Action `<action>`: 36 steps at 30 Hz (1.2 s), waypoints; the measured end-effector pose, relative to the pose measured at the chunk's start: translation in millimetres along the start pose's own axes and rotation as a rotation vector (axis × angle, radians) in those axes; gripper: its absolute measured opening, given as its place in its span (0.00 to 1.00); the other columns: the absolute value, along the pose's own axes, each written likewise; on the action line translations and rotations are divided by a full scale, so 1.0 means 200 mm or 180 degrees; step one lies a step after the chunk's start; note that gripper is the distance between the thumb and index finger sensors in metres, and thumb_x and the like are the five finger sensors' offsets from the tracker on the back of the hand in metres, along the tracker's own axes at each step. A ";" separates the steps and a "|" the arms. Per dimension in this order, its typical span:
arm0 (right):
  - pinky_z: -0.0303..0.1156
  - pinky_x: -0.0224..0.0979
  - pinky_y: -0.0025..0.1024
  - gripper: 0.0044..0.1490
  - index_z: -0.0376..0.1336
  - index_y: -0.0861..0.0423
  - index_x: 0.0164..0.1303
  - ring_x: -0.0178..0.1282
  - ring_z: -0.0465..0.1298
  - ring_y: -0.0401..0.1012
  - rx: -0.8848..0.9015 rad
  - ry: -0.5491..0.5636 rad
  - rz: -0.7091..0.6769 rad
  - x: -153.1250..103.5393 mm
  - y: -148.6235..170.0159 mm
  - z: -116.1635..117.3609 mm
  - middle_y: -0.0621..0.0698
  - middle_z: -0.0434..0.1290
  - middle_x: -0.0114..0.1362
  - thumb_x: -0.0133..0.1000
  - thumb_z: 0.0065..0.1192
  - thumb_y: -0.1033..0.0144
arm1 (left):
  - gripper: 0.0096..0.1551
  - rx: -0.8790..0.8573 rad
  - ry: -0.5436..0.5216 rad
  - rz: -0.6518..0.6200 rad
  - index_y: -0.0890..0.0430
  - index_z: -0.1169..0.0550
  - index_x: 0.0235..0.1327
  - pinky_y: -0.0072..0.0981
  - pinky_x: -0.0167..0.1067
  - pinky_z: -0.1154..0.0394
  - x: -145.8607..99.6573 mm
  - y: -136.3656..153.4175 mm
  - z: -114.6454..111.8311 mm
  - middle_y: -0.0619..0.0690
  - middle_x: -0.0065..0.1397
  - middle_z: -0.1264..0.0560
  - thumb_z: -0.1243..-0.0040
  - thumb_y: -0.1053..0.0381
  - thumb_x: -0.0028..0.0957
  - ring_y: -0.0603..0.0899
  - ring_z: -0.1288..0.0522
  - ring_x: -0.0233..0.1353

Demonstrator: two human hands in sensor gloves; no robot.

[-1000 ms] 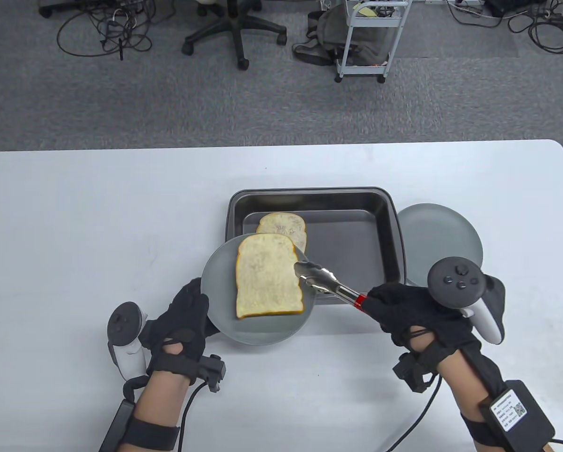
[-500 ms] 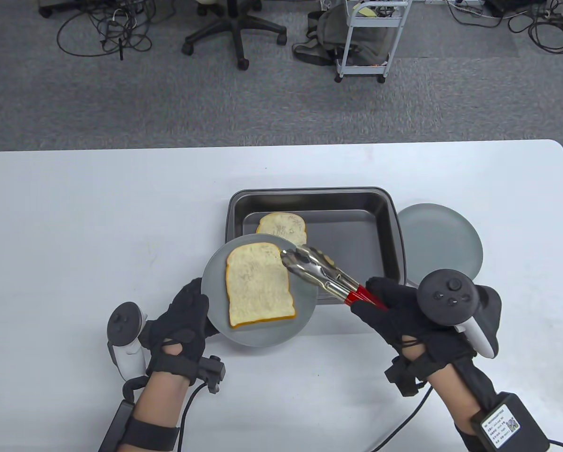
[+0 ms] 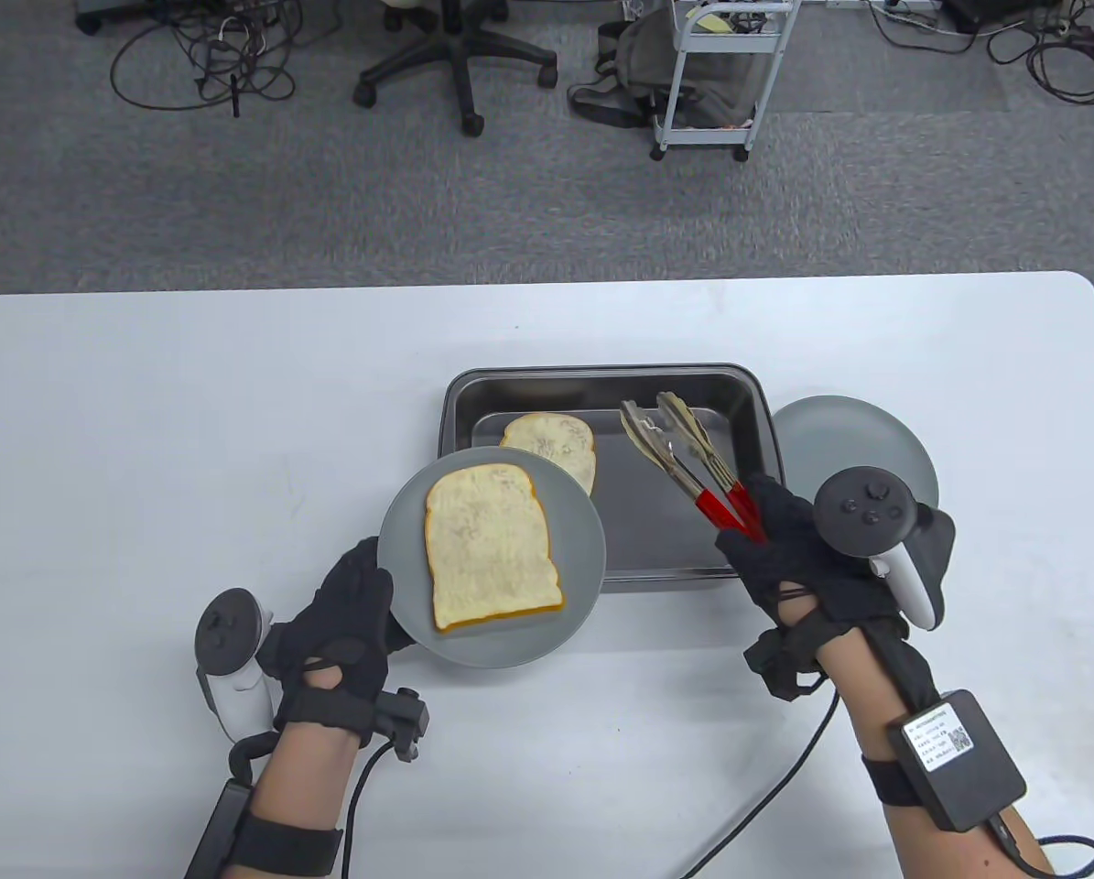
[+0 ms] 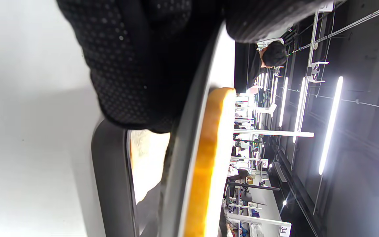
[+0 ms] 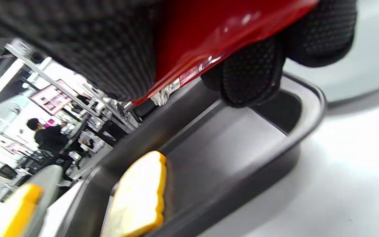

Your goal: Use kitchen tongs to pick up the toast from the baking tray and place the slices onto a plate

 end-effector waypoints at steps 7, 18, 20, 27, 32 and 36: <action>0.81 0.49 0.46 0.48 0.69 0.73 0.67 0.41 0.82 0.47 0.0537 -0.0480 0.0244 0.12 0.10 0.15 0.82 0.82 0.52 0.49 0.74 0.51 | 0.32 -0.0021 -0.0003 -0.0002 0.60 0.35 0.71 0.38 0.49 0.06 0.00 -0.01 0.01 0.60 0.66 0.19 0.44 0.50 0.55 0.61 0.08 0.57; 0.81 0.52 0.39 0.49 0.71 0.78 0.66 0.43 0.82 0.42 0.0735 -0.0686 0.0320 0.17 0.10 0.23 0.88 0.81 0.50 0.49 0.75 0.53 | 0.32 -0.0004 0.0014 -0.0010 0.60 0.35 0.71 0.38 0.48 0.06 0.00 0.00 0.01 0.60 0.66 0.19 0.44 0.50 0.55 0.61 0.08 0.56; 0.81 0.52 0.38 0.49 0.71 0.79 0.66 0.43 0.81 0.41 0.0696 -0.0696 0.0331 0.18 0.10 0.23 0.88 0.81 0.49 0.49 0.76 0.53 | 0.32 -0.0006 0.0014 -0.0012 0.60 0.35 0.71 0.38 0.48 0.06 0.00 -0.01 0.01 0.60 0.66 0.19 0.44 0.50 0.55 0.61 0.08 0.56; 0.80 0.51 0.41 0.50 0.71 0.78 0.66 0.42 0.81 0.43 0.0508 -0.0631 0.0327 0.16 0.06 0.23 0.86 0.83 0.46 0.48 0.76 0.50 | 0.32 0.0005 0.0005 -0.0022 0.60 0.35 0.71 0.38 0.48 0.06 0.00 -0.01 0.01 0.60 0.66 0.19 0.44 0.50 0.55 0.61 0.08 0.57; 0.80 0.49 0.43 0.47 0.73 0.76 0.64 0.39 0.81 0.46 0.0341 -0.0535 0.0286 0.14 0.01 0.23 0.82 0.84 0.45 0.48 0.77 0.52 | 0.32 0.0012 0.0005 -0.0026 0.60 0.35 0.71 0.38 0.48 0.06 0.00 0.00 0.01 0.60 0.66 0.19 0.44 0.50 0.55 0.61 0.08 0.56; 0.80 0.48 0.44 0.45 0.74 0.74 0.62 0.36 0.82 0.47 0.0395 -0.0497 0.0283 0.13 0.01 0.21 0.78 0.83 0.47 0.47 0.78 0.53 | 0.32 0.0010 -0.0002 -0.0030 0.60 0.35 0.71 0.38 0.48 0.06 0.00 -0.01 0.01 0.60 0.66 0.19 0.44 0.50 0.55 0.61 0.08 0.56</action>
Point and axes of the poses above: the tracker on the back of each hand, its own y axis roughly to the little-finger side, its own x axis roughly from the wrist to the fingertips, z = x × y, the point moved 3 cm from there along x, roughly from the wrist to the fingertips
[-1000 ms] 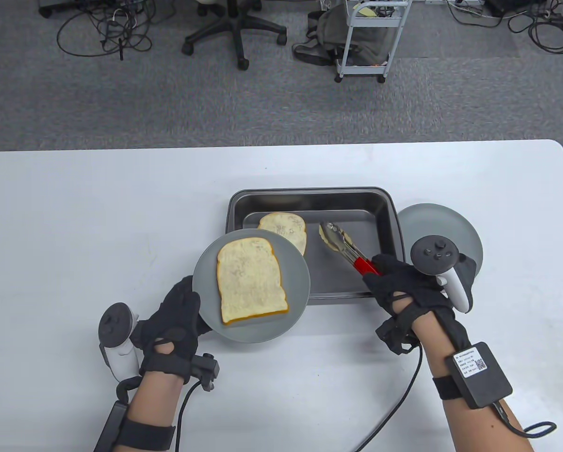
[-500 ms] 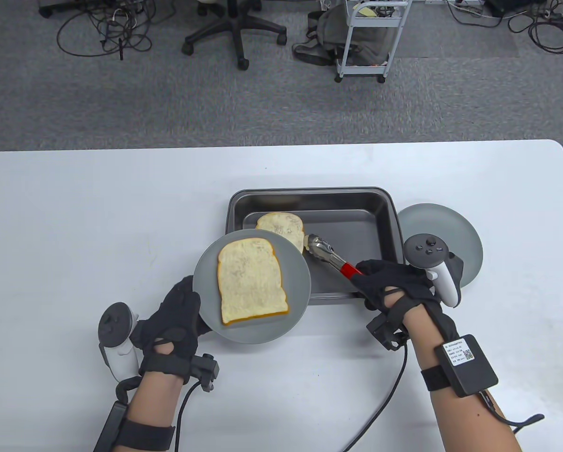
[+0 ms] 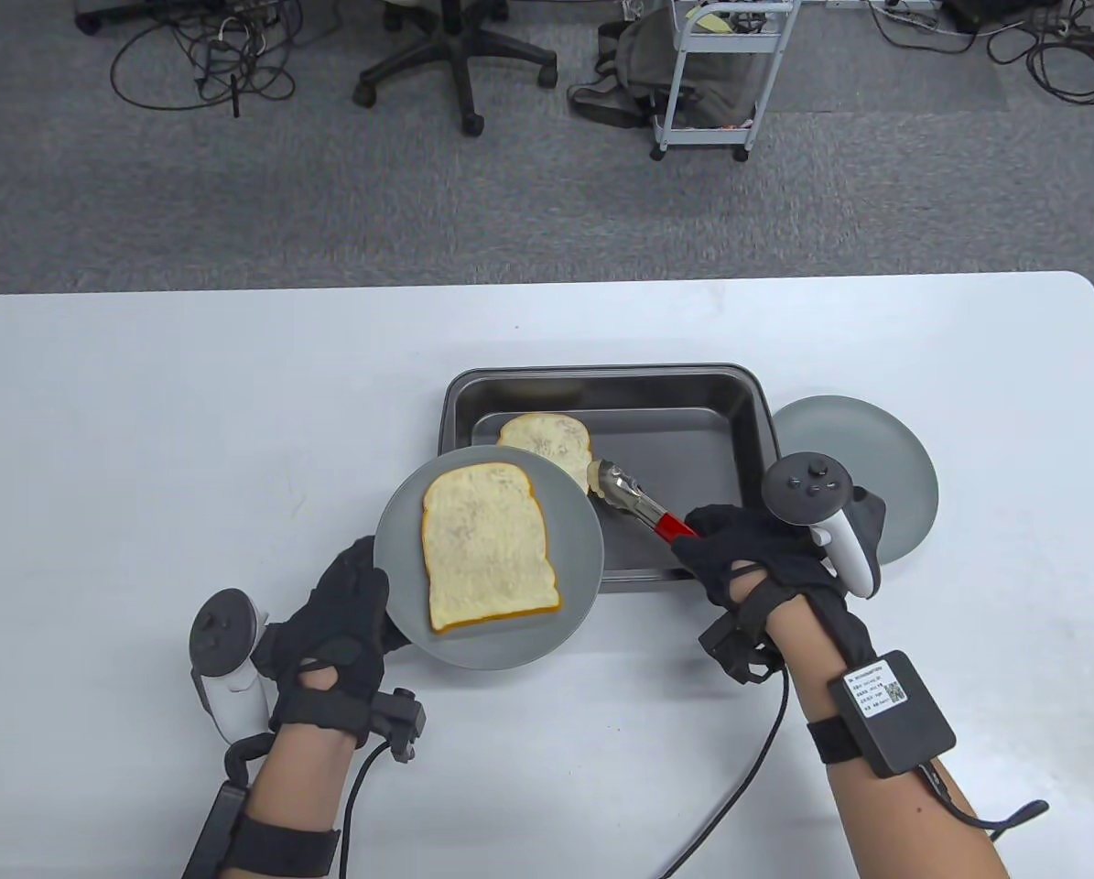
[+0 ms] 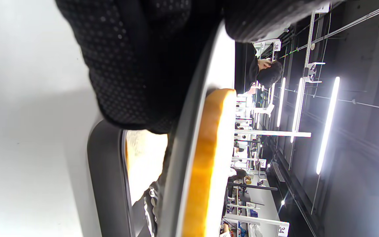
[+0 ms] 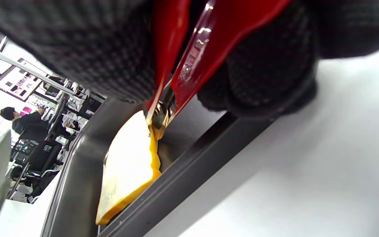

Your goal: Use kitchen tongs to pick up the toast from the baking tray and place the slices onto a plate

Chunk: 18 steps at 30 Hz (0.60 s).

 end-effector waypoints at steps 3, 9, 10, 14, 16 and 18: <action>0.81 0.46 0.45 0.44 0.73 0.73 0.62 0.35 0.82 0.49 0.0135 0.0013 -0.0045 -0.02 0.00 -0.02 0.73 0.83 0.49 0.47 0.78 0.53 | 0.32 -0.0004 -0.0004 -0.0006 0.60 0.35 0.71 0.38 0.48 0.06 0.00 0.00 0.00 0.60 0.66 0.19 0.44 0.50 0.55 0.61 0.08 0.56; 0.81 0.43 0.48 0.42 0.73 0.69 0.62 0.32 0.83 0.50 0.0323 0.0101 -0.0088 -0.09 0.04 -0.12 0.68 0.84 0.49 0.47 0.79 0.53 | 0.32 -0.0018 0.0003 -0.0010 0.61 0.35 0.71 0.38 0.48 0.06 0.00 0.00 0.00 0.60 0.66 0.19 0.44 0.50 0.55 0.61 0.08 0.56; 0.81 0.43 0.49 0.41 0.73 0.68 0.62 0.32 0.83 0.51 0.0381 0.0133 -0.0094 -0.10 0.05 -0.14 0.68 0.84 0.49 0.47 0.79 0.53 | 0.32 -0.0017 0.0004 -0.0011 0.60 0.35 0.71 0.38 0.48 0.06 0.00 0.00 0.00 0.59 0.66 0.19 0.44 0.50 0.55 0.61 0.08 0.56; 0.81 0.42 0.50 0.41 0.73 0.67 0.62 0.31 0.83 0.51 0.0548 0.0246 -0.0067 -0.15 0.09 -0.25 0.68 0.84 0.49 0.47 0.79 0.53 | 0.32 -0.0013 0.0017 -0.0013 0.60 0.35 0.71 0.38 0.48 0.06 0.00 0.00 0.00 0.60 0.66 0.19 0.44 0.50 0.55 0.61 0.08 0.56; 0.81 0.42 0.50 0.40 0.72 0.66 0.62 0.31 0.83 0.51 0.0666 0.0335 -0.0072 -0.17 0.10 -0.31 0.68 0.84 0.49 0.47 0.79 0.53 | 0.32 -0.0015 0.0022 -0.0013 0.61 0.35 0.71 0.38 0.48 0.06 0.00 0.00 0.00 0.60 0.66 0.19 0.44 0.50 0.55 0.61 0.08 0.56; 0.81 0.42 0.50 0.40 0.72 0.66 0.62 0.31 0.83 0.52 0.0710 0.0368 -0.0082 -0.20 0.11 -0.36 0.67 0.84 0.49 0.47 0.79 0.53 | 0.32 -0.0014 0.0030 -0.0014 0.61 0.35 0.71 0.38 0.47 0.06 0.00 0.00 0.00 0.60 0.66 0.19 0.44 0.50 0.55 0.61 0.08 0.56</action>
Point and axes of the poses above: the tracker on the back of each hand, its own y axis roughly to the little-finger side, its own x axis roughly from the wrist to the fingertips, z = x × y, the point moved 3 cm from there along x, roughly from the wrist to the fingertips
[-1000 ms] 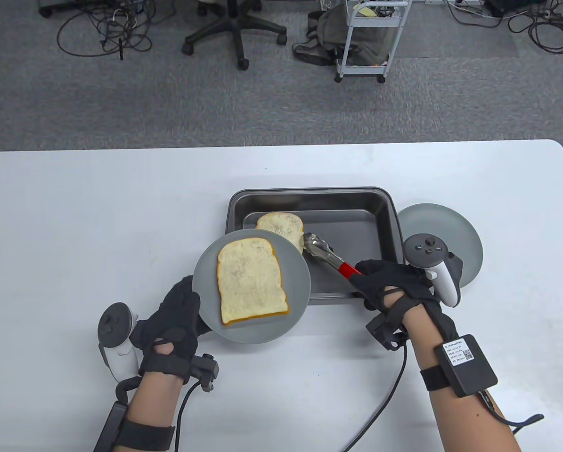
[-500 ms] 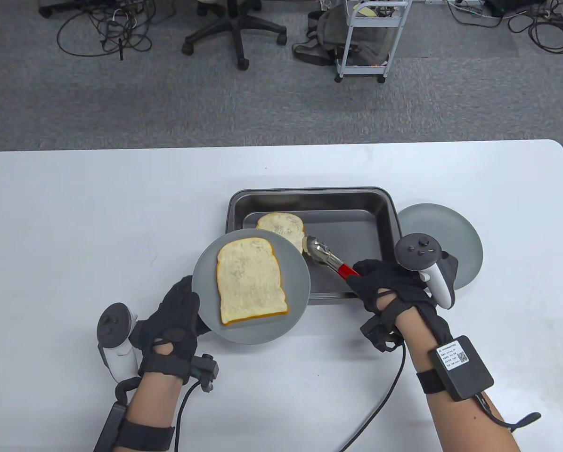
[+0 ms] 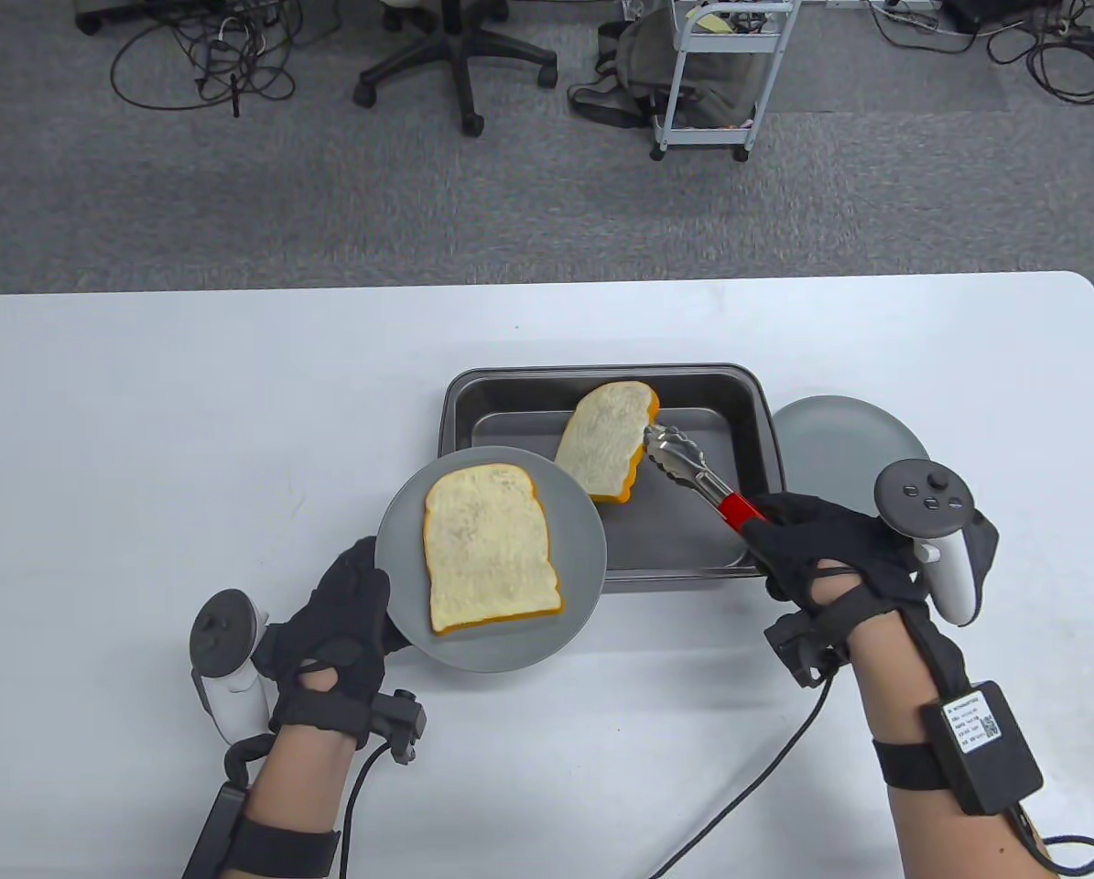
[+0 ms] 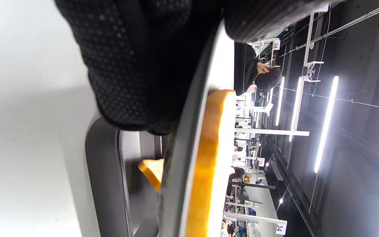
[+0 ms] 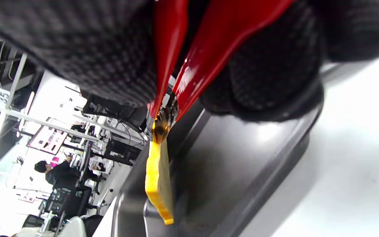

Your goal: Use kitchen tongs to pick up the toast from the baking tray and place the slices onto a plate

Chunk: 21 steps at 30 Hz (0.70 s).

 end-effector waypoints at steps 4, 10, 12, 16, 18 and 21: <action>0.81 0.42 0.50 0.40 0.72 0.65 0.62 0.31 0.84 0.52 0.0166 0.0096 -0.0071 -0.03 -0.02 -0.08 0.67 0.84 0.49 0.47 0.79 0.53 | 0.32 0.0000 0.0002 -0.0002 0.61 0.35 0.71 0.38 0.47 0.06 0.00 0.00 0.00 0.60 0.66 0.19 0.44 0.50 0.55 0.61 0.08 0.56; 0.82 0.42 0.51 0.39 0.72 0.65 0.62 0.30 0.84 0.52 0.0304 0.0111 -0.0246 -0.11 -0.09 -0.16 0.67 0.84 0.49 0.47 0.79 0.53 | 0.32 0.0009 -0.0012 0.0018 0.61 0.34 0.71 0.38 0.47 0.06 0.00 0.01 0.00 0.60 0.65 0.19 0.44 0.51 0.55 0.61 0.08 0.55; 0.82 0.42 0.51 0.39 0.72 0.65 0.62 0.30 0.84 0.52 0.0359 0.0136 -0.0301 -0.13 -0.10 -0.17 0.67 0.84 0.49 0.47 0.79 0.54 | 0.32 0.0017 -0.0017 0.0023 0.61 0.34 0.71 0.38 0.47 0.06 0.00 0.01 0.00 0.60 0.65 0.19 0.44 0.51 0.55 0.61 0.08 0.55; 0.82 0.42 0.51 0.39 0.72 0.65 0.62 0.30 0.84 0.52 0.0382 0.0100 -0.0368 -0.17 -0.11 -0.19 0.67 0.84 0.48 0.47 0.79 0.54 | 0.32 0.0024 -0.0013 0.0040 0.61 0.34 0.71 0.38 0.47 0.06 0.00 0.01 -0.01 0.60 0.65 0.18 0.44 0.51 0.55 0.61 0.08 0.55; 0.82 0.42 0.51 0.39 0.72 0.65 0.61 0.30 0.84 0.52 0.0447 0.0085 -0.0438 -0.20 -0.13 -0.20 0.67 0.84 0.48 0.47 0.79 0.54 | 0.32 0.0036 -0.0011 0.0047 0.61 0.34 0.71 0.38 0.47 0.06 0.00 0.01 -0.01 0.61 0.65 0.18 0.44 0.51 0.55 0.61 0.08 0.55; 0.82 0.42 0.51 0.39 0.73 0.65 0.61 0.30 0.84 0.52 0.0525 0.0069 -0.0552 -0.24 -0.15 -0.21 0.67 0.84 0.49 0.47 0.79 0.54 | 0.33 0.0044 -0.0008 0.0066 0.61 0.34 0.71 0.38 0.47 0.06 0.00 0.02 -0.01 0.60 0.65 0.19 0.44 0.51 0.55 0.61 0.08 0.55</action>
Point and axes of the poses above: the tracker on the back of each hand, its own y axis roughly to the little-finger side, its own x axis roughly from the wrist to the fingertips, z = x × y, the point moved 3 cm from there along x, roughly from the wrist to the fingertips
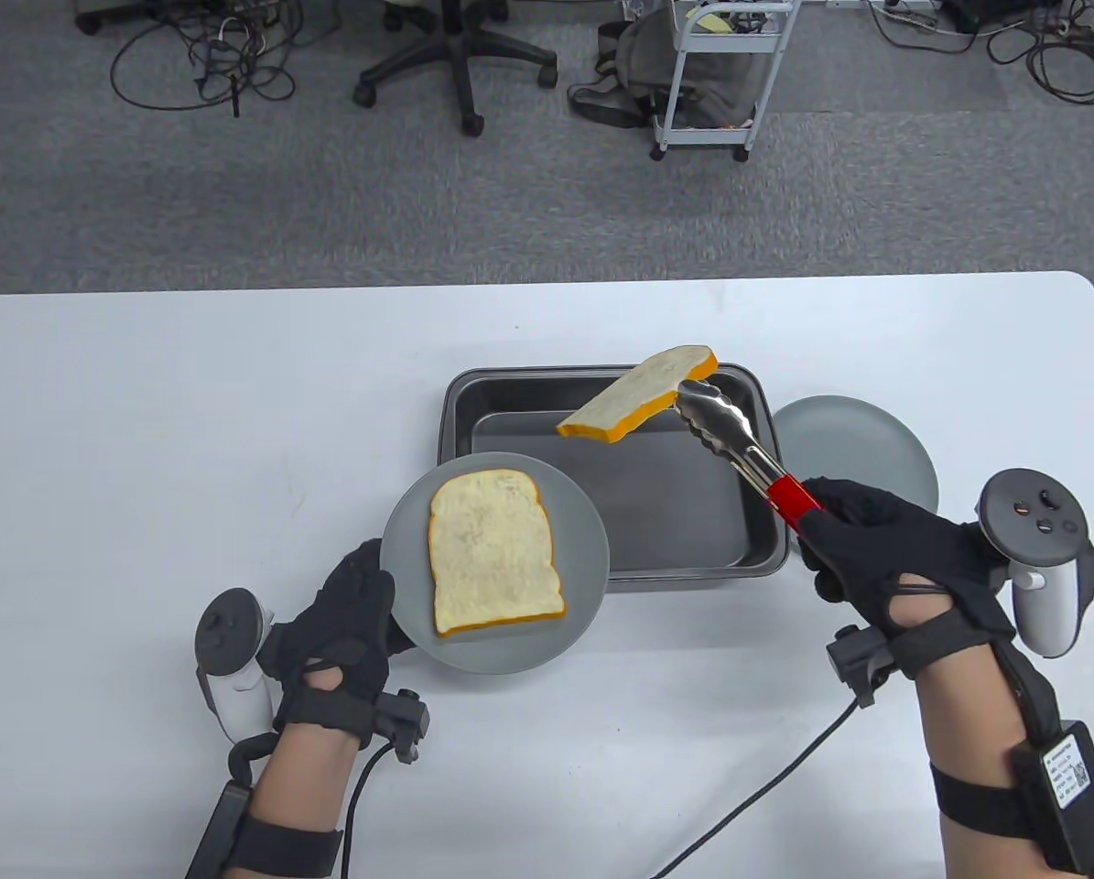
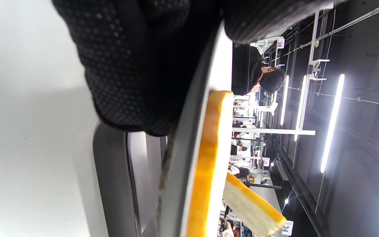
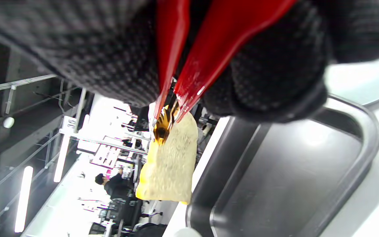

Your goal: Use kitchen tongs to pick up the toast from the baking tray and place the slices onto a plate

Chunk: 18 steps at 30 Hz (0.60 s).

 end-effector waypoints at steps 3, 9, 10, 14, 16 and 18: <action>0.82 0.42 0.51 0.39 0.73 0.65 0.61 0.30 0.84 0.52 0.0044 -0.0084 -0.0149 -0.06 -0.06 0.00 0.67 0.84 0.48 0.47 0.79 0.54 | 0.33 0.0003 0.0002 0.0017 0.61 0.34 0.71 0.38 0.46 0.06 0.00 0.00 0.00 0.61 0.65 0.18 0.44 0.51 0.55 0.61 0.08 0.55; 0.82 0.42 0.50 0.39 0.73 0.65 0.61 0.30 0.84 0.52 0.0070 -0.0353 -0.0469 -0.20 -0.15 0.07 0.67 0.84 0.48 0.47 0.79 0.53 | 0.33 0.0024 0.0010 0.0059 0.62 0.34 0.71 0.38 0.46 0.06 0.01 0.02 -0.02 0.61 0.65 0.19 0.44 0.51 0.55 0.61 0.08 0.55; 0.82 0.42 0.50 0.39 0.73 0.65 0.61 0.30 0.84 0.51 0.0040 -0.0404 -0.0491 -0.21 -0.15 0.09 0.67 0.84 0.49 0.47 0.79 0.53 | 0.33 0.0023 0.0009 0.0061 0.62 0.34 0.71 0.38 0.46 0.06 0.01 0.02 -0.02 0.61 0.65 0.19 0.44 0.51 0.55 0.62 0.08 0.55; 0.82 0.42 0.50 0.39 0.73 0.65 0.62 0.30 0.84 0.51 -0.0008 -0.0635 -0.0538 -0.26 -0.10 0.22 0.66 0.84 0.49 0.47 0.78 0.53 | 0.33 0.0032 0.0009 0.0064 0.62 0.35 0.71 0.38 0.47 0.06 0.01 0.02 -0.02 0.61 0.65 0.19 0.44 0.51 0.55 0.61 0.08 0.55; 0.82 0.42 0.50 0.39 0.73 0.64 0.62 0.31 0.84 0.51 -0.0181 -0.0825 -0.0427 -0.25 -0.02 0.30 0.66 0.84 0.49 0.47 0.78 0.53 | 0.32 0.0031 0.0004 0.0056 0.61 0.35 0.71 0.38 0.47 0.06 0.01 0.02 -0.02 0.61 0.65 0.19 0.44 0.51 0.55 0.61 0.08 0.55; 0.82 0.42 0.50 0.39 0.72 0.64 0.62 0.31 0.84 0.51 -0.0193 -0.0953 -0.0296 -0.24 0.07 0.37 0.66 0.84 0.49 0.47 0.78 0.53 | 0.33 0.0029 0.0000 0.0045 0.62 0.35 0.71 0.38 0.47 0.06 0.01 0.02 -0.02 0.61 0.65 0.19 0.44 0.51 0.55 0.61 0.07 0.55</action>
Point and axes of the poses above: the tracker on the back of each hand, its own y axis roughly to the little-finger side, its own x axis roughly from the wrist to the fingertips, z = x × y, the point moved 3 cm from there along x, roughly from the wrist to the fingertips
